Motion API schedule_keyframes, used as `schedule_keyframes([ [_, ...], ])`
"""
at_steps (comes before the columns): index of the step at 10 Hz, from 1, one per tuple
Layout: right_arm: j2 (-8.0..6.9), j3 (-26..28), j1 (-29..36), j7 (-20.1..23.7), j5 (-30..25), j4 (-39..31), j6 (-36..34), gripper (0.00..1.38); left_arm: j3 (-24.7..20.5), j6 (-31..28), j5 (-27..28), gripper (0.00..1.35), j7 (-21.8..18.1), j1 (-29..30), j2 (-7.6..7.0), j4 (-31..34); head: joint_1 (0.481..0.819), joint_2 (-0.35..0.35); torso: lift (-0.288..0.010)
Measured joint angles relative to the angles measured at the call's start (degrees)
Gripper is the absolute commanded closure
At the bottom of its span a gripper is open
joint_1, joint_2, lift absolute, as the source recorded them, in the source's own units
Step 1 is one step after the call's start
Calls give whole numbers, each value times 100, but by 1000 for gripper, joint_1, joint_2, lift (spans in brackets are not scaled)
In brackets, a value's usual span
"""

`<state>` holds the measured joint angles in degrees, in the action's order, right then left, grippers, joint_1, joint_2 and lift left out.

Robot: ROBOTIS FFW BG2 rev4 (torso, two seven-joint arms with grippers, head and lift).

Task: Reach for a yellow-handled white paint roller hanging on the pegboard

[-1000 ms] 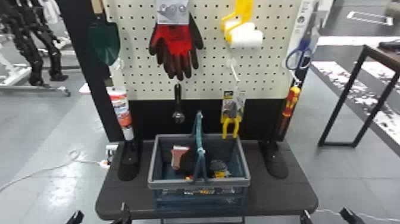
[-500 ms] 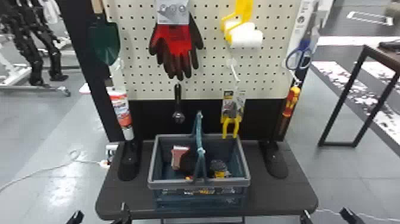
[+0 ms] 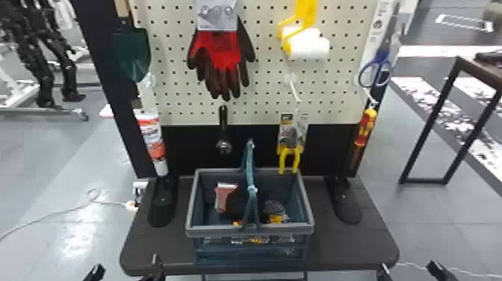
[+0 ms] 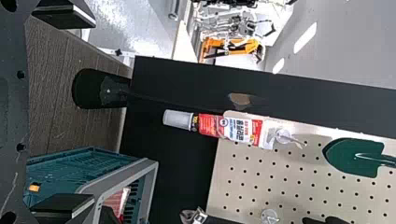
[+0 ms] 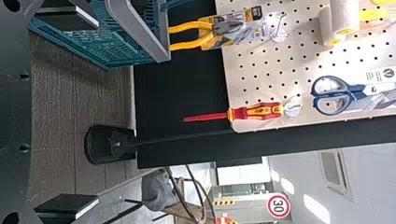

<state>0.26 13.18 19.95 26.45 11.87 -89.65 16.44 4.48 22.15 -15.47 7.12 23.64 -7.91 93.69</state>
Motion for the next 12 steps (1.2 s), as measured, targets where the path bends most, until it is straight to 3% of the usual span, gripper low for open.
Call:
schedule_keyframes([
  [12, 0, 0, 0, 0, 0, 0, 0, -1, 0, 0, 0, -2, 0, 0, 0, 0, 549, 0, -100],
])
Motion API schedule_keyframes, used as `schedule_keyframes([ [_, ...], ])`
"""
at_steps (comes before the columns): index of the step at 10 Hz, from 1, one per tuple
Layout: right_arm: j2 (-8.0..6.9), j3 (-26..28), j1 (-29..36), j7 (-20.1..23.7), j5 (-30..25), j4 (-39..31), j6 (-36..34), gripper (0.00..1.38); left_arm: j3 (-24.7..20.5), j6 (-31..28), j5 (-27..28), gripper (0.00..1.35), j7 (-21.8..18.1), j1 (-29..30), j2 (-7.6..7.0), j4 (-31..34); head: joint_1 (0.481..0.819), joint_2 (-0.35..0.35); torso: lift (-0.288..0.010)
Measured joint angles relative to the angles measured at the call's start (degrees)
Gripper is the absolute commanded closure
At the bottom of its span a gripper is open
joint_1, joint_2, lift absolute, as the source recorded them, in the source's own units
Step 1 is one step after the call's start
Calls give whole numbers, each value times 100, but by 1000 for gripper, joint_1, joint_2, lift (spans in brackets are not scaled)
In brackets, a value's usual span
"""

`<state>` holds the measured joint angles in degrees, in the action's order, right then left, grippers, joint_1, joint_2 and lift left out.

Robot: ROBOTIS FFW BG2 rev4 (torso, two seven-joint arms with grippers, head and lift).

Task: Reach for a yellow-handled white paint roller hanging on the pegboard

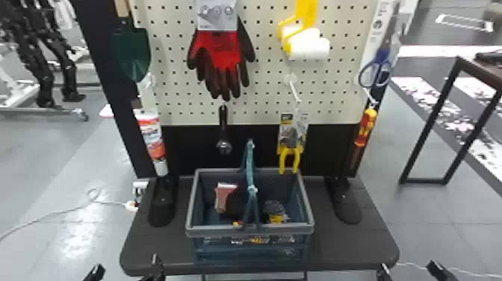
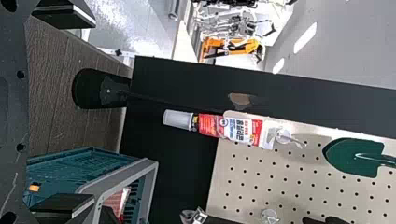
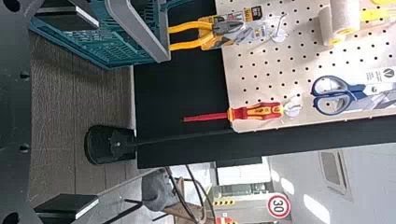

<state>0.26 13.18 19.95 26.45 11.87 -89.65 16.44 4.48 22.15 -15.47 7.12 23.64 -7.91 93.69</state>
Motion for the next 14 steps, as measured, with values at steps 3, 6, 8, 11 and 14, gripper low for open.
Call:
schedule_keyframes([
  [3, 0, 0, 0, 0, 0, 0, 0, -1, 0, 0, 0, -2, 0, 0, 0, 0, 549, 0, -100],
  [6, 0, 0, 0, 0, 0, 0, 0, -1, 0, 0, 0, -2, 0, 0, 0, 0, 549, 0, -100],
  [8, 0, 0, 0, 0, 0, 0, 0, -1, 0, 0, 0, -2, 0, 0, 0, 0, 549, 0, -100],
  [11, 0, 0, 0, 0, 0, 0, 0, -1, 0, 0, 0, -2, 0, 0, 0, 0, 549, 0, -100],
  [14, 0, 0, 0, 0, 0, 0, 0, -1, 0, 0, 0, -2, 0, 0, 0, 0, 549, 0, -100],
])
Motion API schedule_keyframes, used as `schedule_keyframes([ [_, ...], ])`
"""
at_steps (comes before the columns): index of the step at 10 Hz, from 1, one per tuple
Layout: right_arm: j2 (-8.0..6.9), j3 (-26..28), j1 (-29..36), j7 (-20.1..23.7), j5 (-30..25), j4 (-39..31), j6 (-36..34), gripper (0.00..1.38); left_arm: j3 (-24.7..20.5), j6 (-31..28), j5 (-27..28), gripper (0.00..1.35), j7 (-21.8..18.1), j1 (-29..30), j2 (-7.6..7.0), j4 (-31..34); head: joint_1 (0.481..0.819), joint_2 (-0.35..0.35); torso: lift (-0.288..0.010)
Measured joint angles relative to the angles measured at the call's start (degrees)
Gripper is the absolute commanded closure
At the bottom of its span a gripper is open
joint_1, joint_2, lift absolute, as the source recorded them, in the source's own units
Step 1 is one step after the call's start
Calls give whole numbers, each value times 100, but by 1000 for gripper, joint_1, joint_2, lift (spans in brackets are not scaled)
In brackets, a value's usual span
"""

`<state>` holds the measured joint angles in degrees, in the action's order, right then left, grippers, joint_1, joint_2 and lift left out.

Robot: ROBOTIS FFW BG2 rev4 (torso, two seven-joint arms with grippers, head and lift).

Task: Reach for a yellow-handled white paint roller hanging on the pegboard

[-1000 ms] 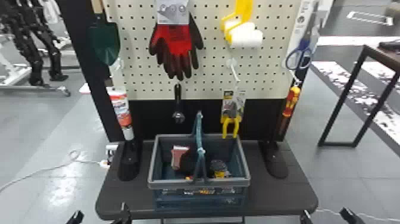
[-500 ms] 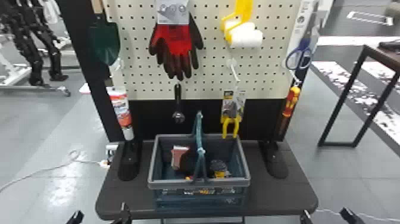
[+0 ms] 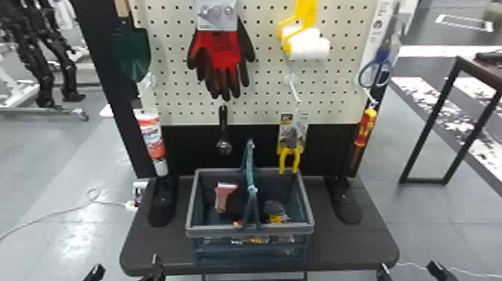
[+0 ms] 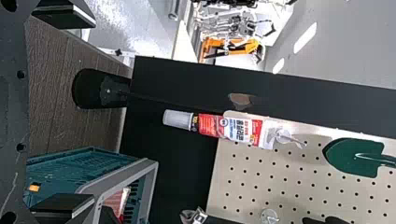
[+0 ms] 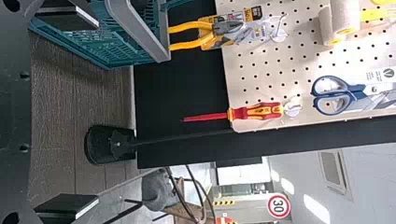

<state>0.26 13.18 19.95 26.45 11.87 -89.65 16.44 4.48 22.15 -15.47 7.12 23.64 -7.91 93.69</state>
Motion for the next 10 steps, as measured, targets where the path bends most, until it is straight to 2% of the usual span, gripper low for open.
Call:
schedule_keyframes([
  [10, 0, 0, 0, 0, 0, 0, 0, -1, 0, 0, 0, -2, 0, 0, 0, 0, 549, 0, -100],
])
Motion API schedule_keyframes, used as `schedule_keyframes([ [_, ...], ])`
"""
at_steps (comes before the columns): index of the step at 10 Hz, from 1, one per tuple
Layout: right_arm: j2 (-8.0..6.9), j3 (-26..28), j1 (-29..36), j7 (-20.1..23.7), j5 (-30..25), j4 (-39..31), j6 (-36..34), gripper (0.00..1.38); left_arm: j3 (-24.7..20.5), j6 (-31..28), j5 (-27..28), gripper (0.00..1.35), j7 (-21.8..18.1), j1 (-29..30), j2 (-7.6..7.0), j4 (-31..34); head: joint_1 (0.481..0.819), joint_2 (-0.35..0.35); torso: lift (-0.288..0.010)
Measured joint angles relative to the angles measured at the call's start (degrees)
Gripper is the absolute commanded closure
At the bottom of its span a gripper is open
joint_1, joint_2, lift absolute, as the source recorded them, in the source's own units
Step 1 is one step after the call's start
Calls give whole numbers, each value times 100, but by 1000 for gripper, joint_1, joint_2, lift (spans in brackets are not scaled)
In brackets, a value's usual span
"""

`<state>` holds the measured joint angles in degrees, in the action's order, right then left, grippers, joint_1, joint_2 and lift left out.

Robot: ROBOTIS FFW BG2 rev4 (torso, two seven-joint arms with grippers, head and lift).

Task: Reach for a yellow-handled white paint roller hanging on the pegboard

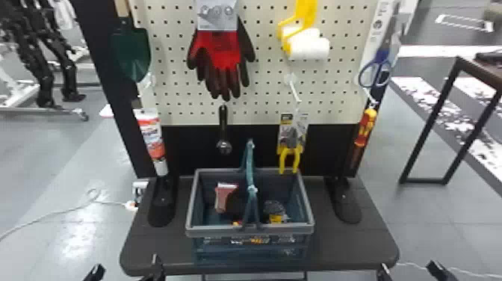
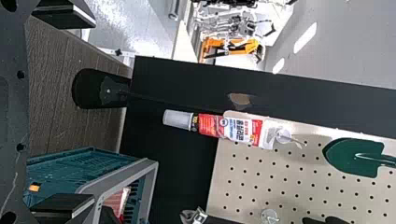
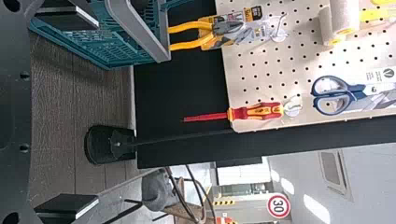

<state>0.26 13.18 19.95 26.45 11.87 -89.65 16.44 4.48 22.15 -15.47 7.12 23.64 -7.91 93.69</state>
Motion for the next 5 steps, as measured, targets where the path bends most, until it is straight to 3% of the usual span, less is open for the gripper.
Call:
schedule_keyframes([
  [5, 0, 0, 0, 0, 0, 0, 0, -1, 0, 0, 0, -2, 0, 0, 0, 0, 549, 0, -100],
])
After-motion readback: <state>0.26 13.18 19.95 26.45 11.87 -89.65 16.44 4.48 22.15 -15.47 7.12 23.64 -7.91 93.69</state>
